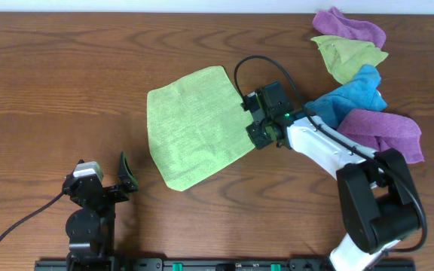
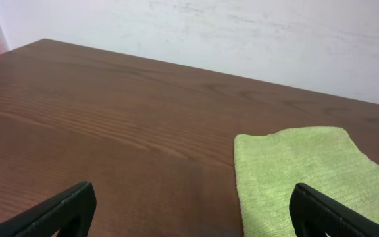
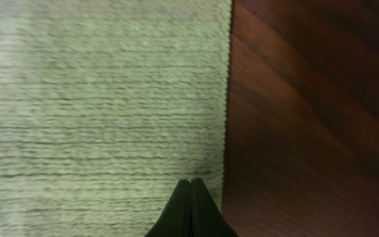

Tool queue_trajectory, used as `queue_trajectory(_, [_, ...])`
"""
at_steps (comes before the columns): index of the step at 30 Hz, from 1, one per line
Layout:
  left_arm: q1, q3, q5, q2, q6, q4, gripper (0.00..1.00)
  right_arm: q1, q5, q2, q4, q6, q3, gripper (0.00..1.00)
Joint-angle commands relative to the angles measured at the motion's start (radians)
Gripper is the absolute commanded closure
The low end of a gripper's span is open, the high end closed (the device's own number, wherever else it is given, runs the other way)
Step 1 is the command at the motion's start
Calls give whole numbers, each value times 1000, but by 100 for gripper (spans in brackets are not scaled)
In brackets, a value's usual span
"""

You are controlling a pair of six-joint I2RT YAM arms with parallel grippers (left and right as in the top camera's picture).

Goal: Fold the cloth

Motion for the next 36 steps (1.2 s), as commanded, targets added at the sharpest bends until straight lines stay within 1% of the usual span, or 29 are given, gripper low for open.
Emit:
queue_trajectory(1, [-2, -31, -10, -6, 18, -12, 4, -10, 27, 6, 5, 10, 0, 99])
queue_trajectory(5, [-2, -31, -10, -6, 18, -12, 5, -10, 26, 21, -13, 11, -1, 98])
queue_trajectory(19, [-2, -31, -10, -6, 18, -13, 5, 17, -47, 27, -222, 77, -19, 98])
queue_trajectory(24, [-2, -31, -10, -6, 18, -13, 5, 76, -113, 27, -271, 134, -39, 98])
queue_trajectory(29, [-2, -31, -10, -6, 18, -12, 5, 189, -113, 26, -317, 196, -42, 98])
queue_trajectory(32, [-2, -31, -10, -6, 18, -12, 5, 254, -75, 26, -321, 220, -42, 98])
queue_trajectory(36, [-2, -31, -10, -6, 18, -13, 5, 260, -30, 26, -327, 256, -42, 99])
